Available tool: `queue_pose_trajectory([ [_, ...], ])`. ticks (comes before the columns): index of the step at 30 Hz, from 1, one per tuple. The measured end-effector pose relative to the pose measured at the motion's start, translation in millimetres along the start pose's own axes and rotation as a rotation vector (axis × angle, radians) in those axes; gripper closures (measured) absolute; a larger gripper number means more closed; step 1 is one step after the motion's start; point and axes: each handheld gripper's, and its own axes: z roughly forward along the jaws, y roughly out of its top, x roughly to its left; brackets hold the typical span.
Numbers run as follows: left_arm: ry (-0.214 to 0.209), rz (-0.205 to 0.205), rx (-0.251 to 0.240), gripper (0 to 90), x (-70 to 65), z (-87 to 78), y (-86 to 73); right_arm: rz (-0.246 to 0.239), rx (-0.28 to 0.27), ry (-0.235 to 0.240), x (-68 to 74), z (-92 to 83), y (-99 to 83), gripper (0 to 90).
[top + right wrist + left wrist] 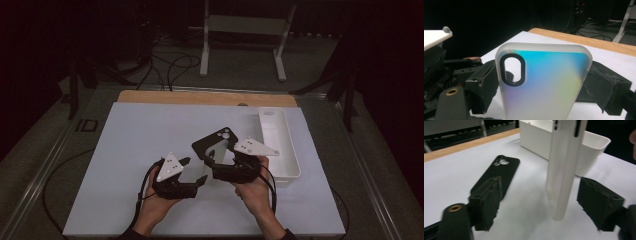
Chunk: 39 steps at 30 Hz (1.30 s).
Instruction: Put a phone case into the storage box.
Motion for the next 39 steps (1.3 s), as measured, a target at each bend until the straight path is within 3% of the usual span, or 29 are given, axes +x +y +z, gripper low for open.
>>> queue_pose_trajectory([
  [9, 0.044, -0.001, -0.016, 1.2, 8.9, -10.9, 0.7, -0.003, -0.009, -0.005, -2.4, -2.3, 1.2, 16.7],
  [21, 0.153, -0.005, -0.050, 0.3, 26.9, -34.0, -9.9, -0.002, -0.012, -0.012, -6.0, -5.8, 2.5, 16.6],
  [31, 0.243, -0.029, -0.065, 0.2, 46.5, -54.2, -34.8, -0.004, -0.015, -0.021, -8.7, -8.0, 4.5, 16.6],
  [39, 0.284, -0.047, -0.090, 0.1, 54.7, -64.9, -51.2, 0.001, -0.022, -0.024, -13.0, -9.3, 7.2, 16.6],
])
